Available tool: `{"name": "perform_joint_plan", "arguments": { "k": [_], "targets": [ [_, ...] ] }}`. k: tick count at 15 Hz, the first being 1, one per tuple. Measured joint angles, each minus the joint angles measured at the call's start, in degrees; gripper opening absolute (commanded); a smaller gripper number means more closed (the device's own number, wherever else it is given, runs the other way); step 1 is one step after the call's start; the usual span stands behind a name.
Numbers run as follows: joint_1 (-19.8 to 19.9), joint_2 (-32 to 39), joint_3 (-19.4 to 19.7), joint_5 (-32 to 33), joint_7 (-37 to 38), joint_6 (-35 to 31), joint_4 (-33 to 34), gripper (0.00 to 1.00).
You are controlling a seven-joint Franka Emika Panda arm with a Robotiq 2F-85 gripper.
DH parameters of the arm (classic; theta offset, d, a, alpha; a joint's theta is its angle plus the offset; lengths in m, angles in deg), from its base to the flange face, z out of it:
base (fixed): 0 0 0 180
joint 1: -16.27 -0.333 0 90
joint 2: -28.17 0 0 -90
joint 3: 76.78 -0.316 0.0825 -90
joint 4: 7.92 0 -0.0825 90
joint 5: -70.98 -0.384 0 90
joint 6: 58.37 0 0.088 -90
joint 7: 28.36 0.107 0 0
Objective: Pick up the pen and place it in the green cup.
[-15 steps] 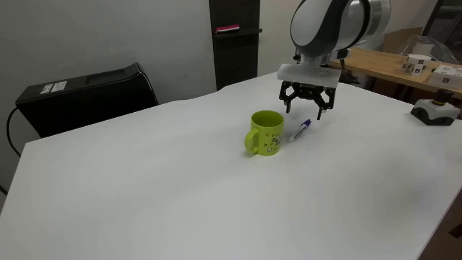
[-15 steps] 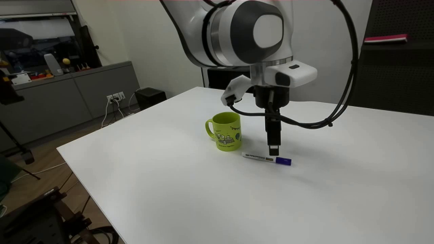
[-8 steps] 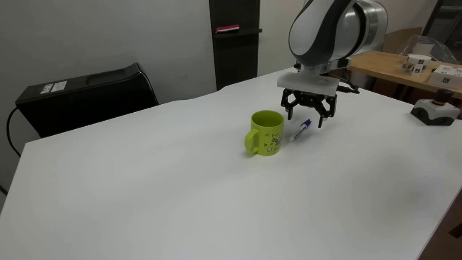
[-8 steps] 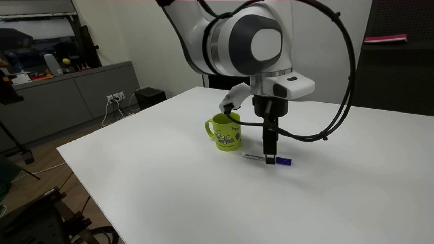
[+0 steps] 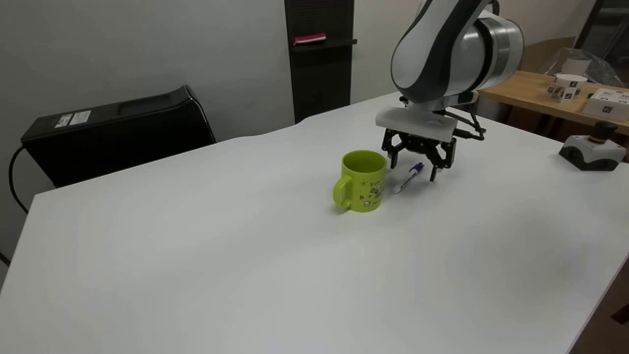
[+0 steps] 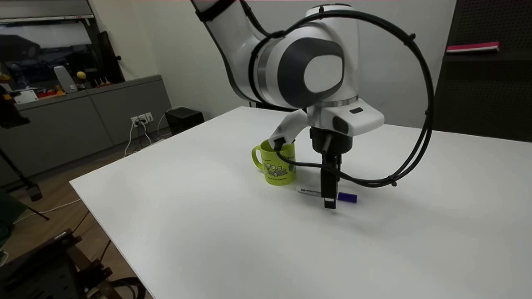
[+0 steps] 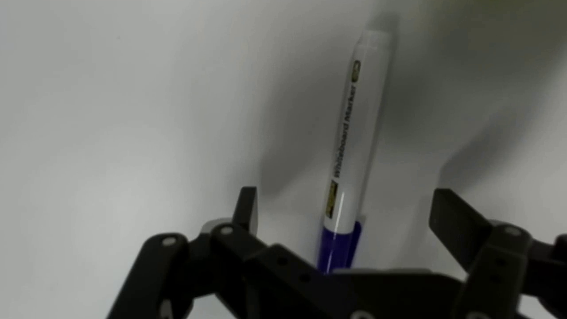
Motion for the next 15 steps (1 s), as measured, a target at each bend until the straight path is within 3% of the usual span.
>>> {"name": "perform_joint_plan", "arguments": {
  "k": [3,5,15],
  "targets": [
    [-0.14,0.93,-0.12,-1.37,0.02,-2.70,0.01,1.00],
    [-0.19,1.44,-0.29,-2.21,0.02,-3.83,0.01,0.74],
    [-0.27,1.61,-0.48,-3.42,0.02,-4.41,1.30,0.06]
  ]
}}
